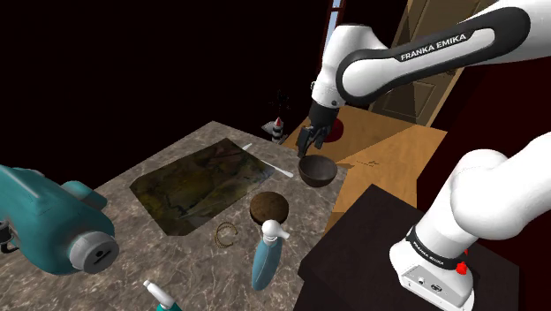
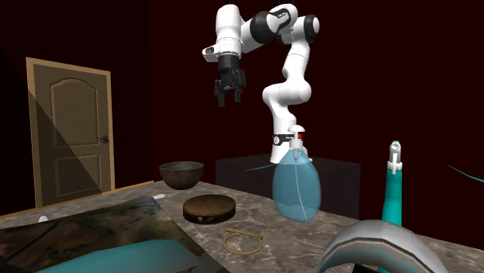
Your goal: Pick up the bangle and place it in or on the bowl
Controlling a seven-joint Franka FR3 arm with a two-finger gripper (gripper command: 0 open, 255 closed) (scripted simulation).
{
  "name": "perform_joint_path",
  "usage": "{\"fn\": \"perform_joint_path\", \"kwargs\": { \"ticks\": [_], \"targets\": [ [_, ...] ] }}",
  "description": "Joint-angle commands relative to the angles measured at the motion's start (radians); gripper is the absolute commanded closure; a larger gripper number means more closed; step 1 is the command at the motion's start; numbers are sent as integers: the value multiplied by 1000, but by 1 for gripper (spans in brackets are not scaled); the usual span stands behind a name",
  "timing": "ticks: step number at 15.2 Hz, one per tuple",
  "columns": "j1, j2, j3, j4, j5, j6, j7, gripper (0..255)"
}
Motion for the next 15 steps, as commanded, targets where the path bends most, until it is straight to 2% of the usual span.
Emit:
{"fn": "perform_joint_path", "kwargs": {
  "ticks": [1, 9, 15],
  "targets": [
    [14, 63, 20, -3, 14, 73, 12, 0],
    [54, 375, 94, 55, 34, 346, 69, 0],
    [86, 626, 124, 158, -19, 506, 146, 0]
  ]
}}
